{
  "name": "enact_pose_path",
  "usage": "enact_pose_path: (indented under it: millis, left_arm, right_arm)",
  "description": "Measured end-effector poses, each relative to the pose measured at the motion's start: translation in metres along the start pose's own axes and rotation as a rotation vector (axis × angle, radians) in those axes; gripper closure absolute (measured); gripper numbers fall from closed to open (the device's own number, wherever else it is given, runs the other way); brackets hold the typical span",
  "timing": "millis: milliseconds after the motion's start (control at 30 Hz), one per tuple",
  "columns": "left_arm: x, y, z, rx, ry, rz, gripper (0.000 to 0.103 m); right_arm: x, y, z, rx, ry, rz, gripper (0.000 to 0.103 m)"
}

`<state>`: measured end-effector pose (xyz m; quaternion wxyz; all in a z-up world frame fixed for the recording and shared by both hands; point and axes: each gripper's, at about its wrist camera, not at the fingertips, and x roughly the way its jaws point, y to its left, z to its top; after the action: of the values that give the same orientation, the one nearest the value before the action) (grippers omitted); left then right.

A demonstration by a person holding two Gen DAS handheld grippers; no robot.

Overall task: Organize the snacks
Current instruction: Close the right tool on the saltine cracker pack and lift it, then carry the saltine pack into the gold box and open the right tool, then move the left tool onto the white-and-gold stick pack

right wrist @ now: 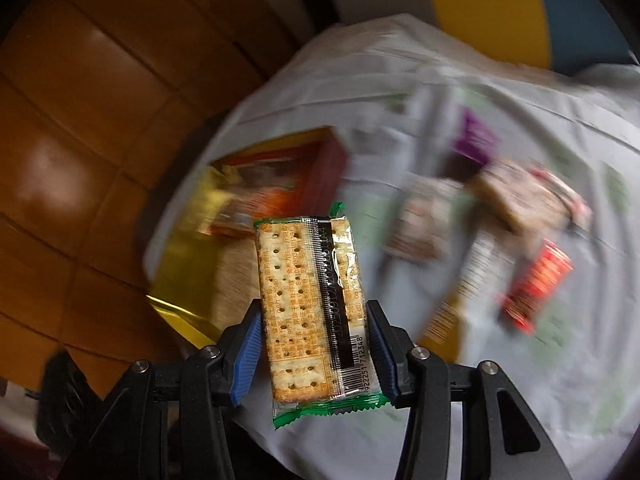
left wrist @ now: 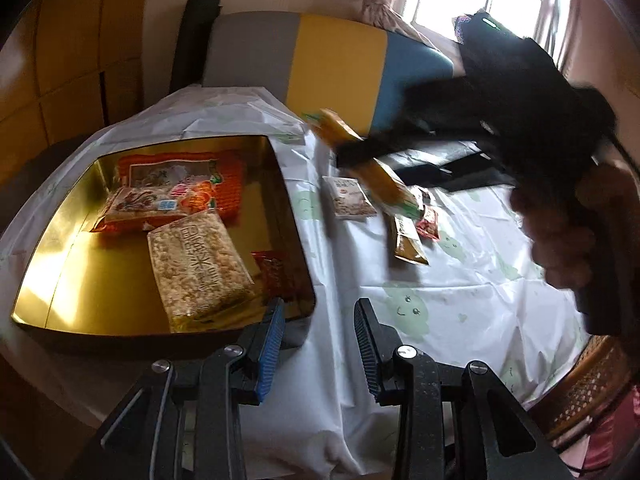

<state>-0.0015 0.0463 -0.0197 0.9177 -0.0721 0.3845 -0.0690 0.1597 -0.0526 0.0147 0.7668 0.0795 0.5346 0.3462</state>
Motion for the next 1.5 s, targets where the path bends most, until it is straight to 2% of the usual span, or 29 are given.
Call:
enact_pose_path:
  millis: [167,333,400,600,767,1000,1133,1333,1500]
  left_arm:
    - [-0.002,0.015,0.0,-0.046,-0.009,0.013,0.066]
    - [-0.001,0.03,0.001,-0.089,-0.008,0.038,0.066]
    - [0.0,0.034,0.001,-0.105,-0.008,0.044,0.066]
    - [0.0,0.034,0.001,-0.104,-0.005,0.051,0.066]
    - [0.001,0.031,0.001,-0.091,-0.005,0.053,0.066]
    - [0.001,0.021,0.003,-0.063,0.007,0.054,0.066]
    - [0.003,0.014,0.007,-0.044,0.013,0.052,0.063]
    - [0.006,-0.007,0.018,0.006,0.019,0.038,0.061]
    - [0.016,-0.033,0.032,0.067,0.036,0.014,0.061]
  right_arm:
    - [0.038,0.03,0.029,0.052,0.031,0.111,0.052]
    - [0.07,0.031,0.033,0.096,0.057,0.082,0.05]
    - [0.075,0.026,0.03,0.112,0.068,0.1,0.047]
    - [0.069,0.02,0.026,0.088,0.042,0.08,0.047]
    - [0.047,0.008,0.018,0.062,0.004,0.045,0.047]
    - [0.006,-0.035,-0.002,0.025,-0.036,-0.12,0.047]
    - [-0.027,-0.075,-0.016,0.024,-0.034,-0.234,0.047]
    - [-0.076,-0.154,-0.034,0.117,-0.06,-0.431,0.047]
    - [-0.096,-0.205,-0.048,0.199,-0.071,-0.547,0.047]
